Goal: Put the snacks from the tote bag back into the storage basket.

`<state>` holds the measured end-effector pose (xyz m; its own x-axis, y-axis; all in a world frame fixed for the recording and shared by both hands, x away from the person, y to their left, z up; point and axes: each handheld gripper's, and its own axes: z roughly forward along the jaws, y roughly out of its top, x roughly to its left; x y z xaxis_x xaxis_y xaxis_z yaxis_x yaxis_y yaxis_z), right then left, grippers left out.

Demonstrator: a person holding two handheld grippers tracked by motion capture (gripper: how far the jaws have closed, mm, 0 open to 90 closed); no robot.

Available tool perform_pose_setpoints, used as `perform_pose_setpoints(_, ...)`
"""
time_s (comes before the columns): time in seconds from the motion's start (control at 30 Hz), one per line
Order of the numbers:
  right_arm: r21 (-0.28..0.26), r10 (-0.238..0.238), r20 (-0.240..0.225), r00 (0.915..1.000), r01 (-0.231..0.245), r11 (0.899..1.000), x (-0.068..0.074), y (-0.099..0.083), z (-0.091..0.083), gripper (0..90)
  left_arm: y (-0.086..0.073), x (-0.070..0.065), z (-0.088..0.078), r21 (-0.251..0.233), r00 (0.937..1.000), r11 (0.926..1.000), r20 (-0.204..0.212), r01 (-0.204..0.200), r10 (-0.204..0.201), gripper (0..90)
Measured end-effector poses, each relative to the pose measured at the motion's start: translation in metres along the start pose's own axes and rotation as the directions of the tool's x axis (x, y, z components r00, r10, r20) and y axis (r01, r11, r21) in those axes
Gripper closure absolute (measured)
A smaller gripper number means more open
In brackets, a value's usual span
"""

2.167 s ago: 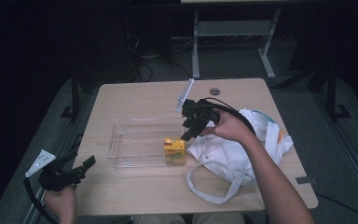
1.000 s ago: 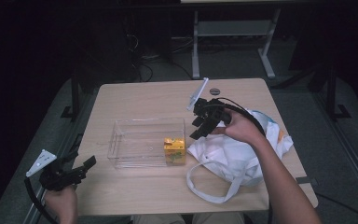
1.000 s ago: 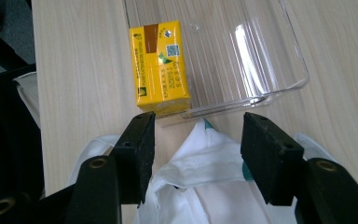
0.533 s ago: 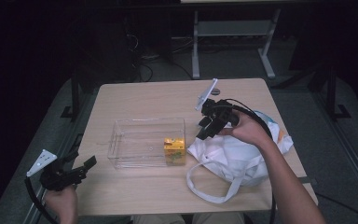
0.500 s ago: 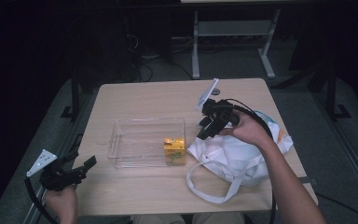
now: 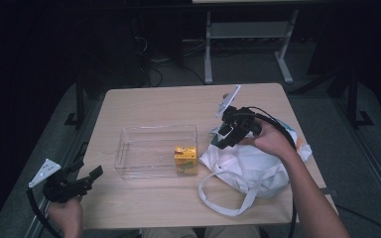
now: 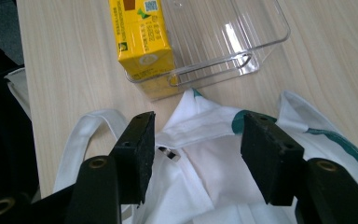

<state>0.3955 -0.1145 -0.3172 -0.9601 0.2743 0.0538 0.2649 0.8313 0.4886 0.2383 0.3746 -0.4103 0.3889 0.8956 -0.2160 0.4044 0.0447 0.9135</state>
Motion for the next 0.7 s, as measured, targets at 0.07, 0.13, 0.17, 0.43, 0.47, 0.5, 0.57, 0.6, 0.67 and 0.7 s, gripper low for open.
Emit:
perform_pose_setpoints(0.07, -0.002, 0.005, 0.004, 1.0000, -0.005, 1.000, 0.000, -0.002, -0.001, 44.0, 0.000, 0.000, 0.000, 0.000, 1.0000, 1.0000, -0.002, 0.001, -0.001, 12.5)
perform_pose_setpoints(0.13, -0.006, 0.007, 0.005, 1.0000, -0.007, 1.000, -0.001, -0.005, -0.002, 44.1, 0.000, 0.000, 0.000, 0.000, 1.0000, 1.0000, -0.002, 0.001, -0.001, 12.5)
perform_pose_setpoints(0.17, -0.009, 0.010, 0.006, 0.9999, -0.010, 1.000, -0.001, -0.006, -0.002, 44.1, 0.000, 0.000, 0.000, 0.001, 1.0000, 1.0000, -0.002, 0.001, -0.001, 12.5)
perform_pose_setpoints(0.43, -0.021, 0.029, 0.010, 0.9995, -0.029, 0.999, -0.003, -0.018, -0.004, 44.2, 0.000, -0.001, 0.001, 0.002, 1.0000, 1.0000, -0.001, 0.001, -0.001, 12.5)
perform_pose_setpoints(0.47, -0.021, 0.034, 0.010, 0.9994, -0.034, 0.999, -0.003, -0.020, -0.004, 44.2, 0.000, -0.001, 0.001, 0.003, 1.0000, 1.0000, -0.001, 0.002, -0.002, 12.5)
perform_pose_setpoints(0.5, -0.022, 0.032, 0.010, 0.9994, -0.032, 0.999, -0.003, -0.021, -0.004, 44.2, 0.000, -0.001, 0.001, 0.003, 1.0000, 1.0000, 0.001, 0.003, -0.003, 12.5)
perform_pose_setpoints(0.57, -0.025, 0.038, 0.011, 0.9992, -0.038, 0.999, -0.003, -0.024, -0.005, 44.2, 0.000, -0.001, 0.001, 0.004, 1.0000, 1.0000, 0.001, 0.003, -0.003, 12.5)
perform_pose_setpoints(0.6, -0.026, 0.043, 0.014, 0.9990, -0.042, 0.999, -0.002, -0.025, -0.005, 44.2, 0.000, -0.001, 0.001, 0.003, 1.0000, 1.0000, 0.002, 0.005, -0.005, 12.5)
perform_pose_setpoints(0.67, -0.029, 0.044, 0.015, 0.9989, -0.044, 0.999, -0.003, -0.028, -0.006, 44.2, 0.000, -0.001, 0.001, 0.003, 1.0000, 1.0000, 0.001, 0.008, -0.008, 12.5)
perform_pose_setpoints(0.7, -0.034, 0.045, 0.015, 0.9989, -0.045, 0.998, -0.002, -0.030, -0.006, 44.2, 0.000, -0.001, 0.001, 0.004, 1.0000, 1.0000, 0.000, 0.008, -0.008, 12.5)
